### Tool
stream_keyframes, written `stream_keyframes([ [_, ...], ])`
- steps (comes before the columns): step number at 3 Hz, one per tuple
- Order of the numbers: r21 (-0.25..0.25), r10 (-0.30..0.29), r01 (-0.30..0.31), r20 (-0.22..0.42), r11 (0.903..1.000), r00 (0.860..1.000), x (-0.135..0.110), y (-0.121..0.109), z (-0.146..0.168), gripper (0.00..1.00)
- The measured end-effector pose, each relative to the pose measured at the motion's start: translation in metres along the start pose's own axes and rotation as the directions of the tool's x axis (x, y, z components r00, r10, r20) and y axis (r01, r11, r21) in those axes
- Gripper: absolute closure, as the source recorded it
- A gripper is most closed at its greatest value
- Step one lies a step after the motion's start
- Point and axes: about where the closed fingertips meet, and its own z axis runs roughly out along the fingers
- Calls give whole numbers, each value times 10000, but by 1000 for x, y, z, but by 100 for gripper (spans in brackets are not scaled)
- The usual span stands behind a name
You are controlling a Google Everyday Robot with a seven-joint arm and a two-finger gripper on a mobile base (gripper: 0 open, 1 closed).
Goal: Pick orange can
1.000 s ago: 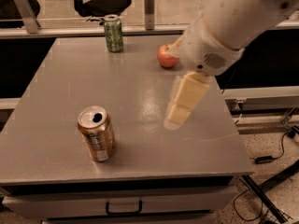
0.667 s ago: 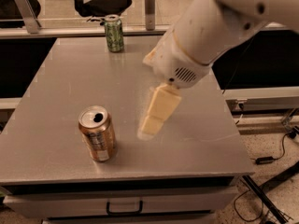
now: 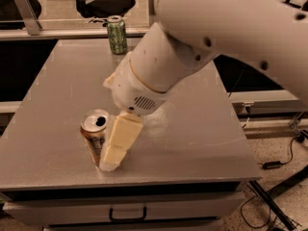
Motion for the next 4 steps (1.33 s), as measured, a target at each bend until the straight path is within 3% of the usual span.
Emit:
stream_keyframes([
  [1,-155,-125,127,115,9998,9999,-6,0,15,0],
  [4,-198,-60,57,-138,9998,9999,-6,-14,12,70],
])
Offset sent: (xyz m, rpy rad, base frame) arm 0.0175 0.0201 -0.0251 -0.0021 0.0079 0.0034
